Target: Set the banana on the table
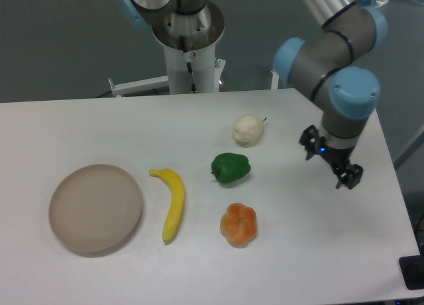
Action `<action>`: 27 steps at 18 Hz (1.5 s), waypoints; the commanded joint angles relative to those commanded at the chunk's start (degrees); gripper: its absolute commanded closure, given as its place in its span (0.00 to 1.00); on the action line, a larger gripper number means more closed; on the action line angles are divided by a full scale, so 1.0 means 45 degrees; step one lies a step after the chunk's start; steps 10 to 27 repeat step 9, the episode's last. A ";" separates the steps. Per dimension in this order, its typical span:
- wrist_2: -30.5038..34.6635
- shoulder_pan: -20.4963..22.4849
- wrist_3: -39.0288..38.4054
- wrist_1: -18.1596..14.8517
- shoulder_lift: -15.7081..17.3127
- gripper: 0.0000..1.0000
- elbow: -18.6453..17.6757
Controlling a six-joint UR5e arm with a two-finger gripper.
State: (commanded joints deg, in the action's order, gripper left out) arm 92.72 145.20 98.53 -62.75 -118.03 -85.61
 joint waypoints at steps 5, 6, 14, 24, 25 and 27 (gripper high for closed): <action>-0.0176 -0.0039 -0.0078 0.0000 -0.0079 0.00 0.0000; -0.0176 -0.0059 -0.0136 0.0020 -0.0098 0.00 0.0000; -0.0195 -0.0117 -0.0254 0.0020 -0.0157 0.00 0.0019; -0.0195 -0.0117 -0.0254 0.0020 -0.0157 0.00 0.0019; -0.0195 -0.0117 -0.0254 0.0020 -0.0157 0.00 0.0019; -0.0195 -0.0117 -0.0254 0.0020 -0.0157 0.00 0.0019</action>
